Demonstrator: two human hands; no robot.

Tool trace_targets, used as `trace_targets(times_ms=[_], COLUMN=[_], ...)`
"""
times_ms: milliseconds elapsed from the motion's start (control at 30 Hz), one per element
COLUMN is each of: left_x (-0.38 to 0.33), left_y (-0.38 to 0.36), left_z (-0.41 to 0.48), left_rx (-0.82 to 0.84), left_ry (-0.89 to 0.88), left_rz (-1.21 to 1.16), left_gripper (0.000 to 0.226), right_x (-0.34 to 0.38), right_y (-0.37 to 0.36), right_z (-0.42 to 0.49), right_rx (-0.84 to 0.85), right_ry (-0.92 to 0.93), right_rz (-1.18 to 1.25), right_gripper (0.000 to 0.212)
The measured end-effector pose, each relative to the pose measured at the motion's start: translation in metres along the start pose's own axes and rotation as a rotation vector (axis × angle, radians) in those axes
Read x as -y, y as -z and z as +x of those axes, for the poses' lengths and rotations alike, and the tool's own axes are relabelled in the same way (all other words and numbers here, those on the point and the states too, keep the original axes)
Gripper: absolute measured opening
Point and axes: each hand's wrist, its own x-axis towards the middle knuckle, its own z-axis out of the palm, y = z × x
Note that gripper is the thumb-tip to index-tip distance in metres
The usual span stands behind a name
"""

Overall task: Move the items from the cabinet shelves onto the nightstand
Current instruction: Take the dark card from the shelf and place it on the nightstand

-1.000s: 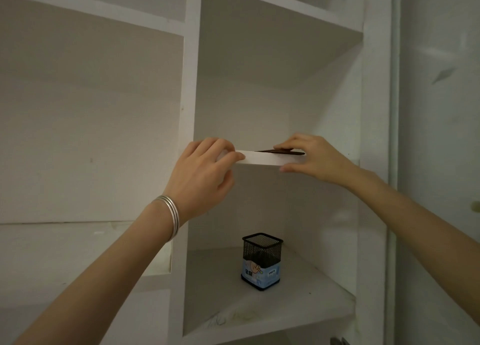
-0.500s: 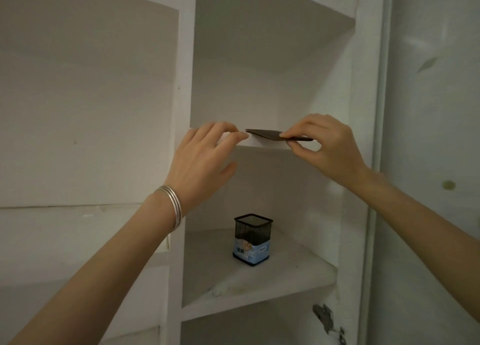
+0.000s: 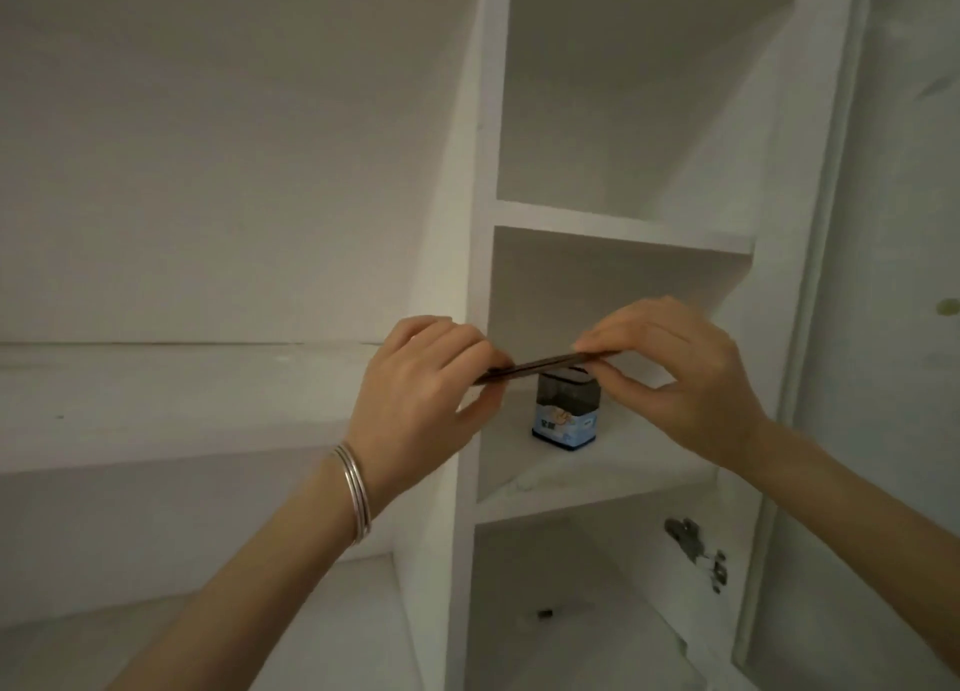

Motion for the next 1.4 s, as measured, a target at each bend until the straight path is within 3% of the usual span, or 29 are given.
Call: trace_targets(times_ms=[300,433,667,1000,1267,1400], left_x=[0.012,0.008,-0.034,-0.194,-0.345,-0.417], left_y=[0.105,0.171,0.279,0.376,0.474,0.52], left_z=[-0.143,-0.198,-0.277,-0.334,-0.338,-0.344], left_rx=[0.384,0.584,0.914,0.984,0.915,0.897], left_ry=[0.374,0.5,0.847,1.274,1.572,1.7], left_rz=[0.062,0.263,0.648,1.033,1.333,1.447], left_gripper=[0.016,0.027,0.042,0.041,0.043,0.05], right_x=[0.114,0.159,0.258,0.419,0.593,0.676], right_y=[-0.104,-0.154,-0.23,-0.247,-0.148,-0.092], right_z=[0.003,0.009,0.014,0.012,0.031,0.03], right_rx=[0.42,0.543,0.674,0.807,0.756,0.732], right_ry=[-0.253,-0.3,-0.213,0.281,0.759,0.902], right_rz=[0.534,0.75,1.04,1.303,1.469,1.53], right_gripper=[0.024,0.013,0.009,0.012,0.014,0.014])
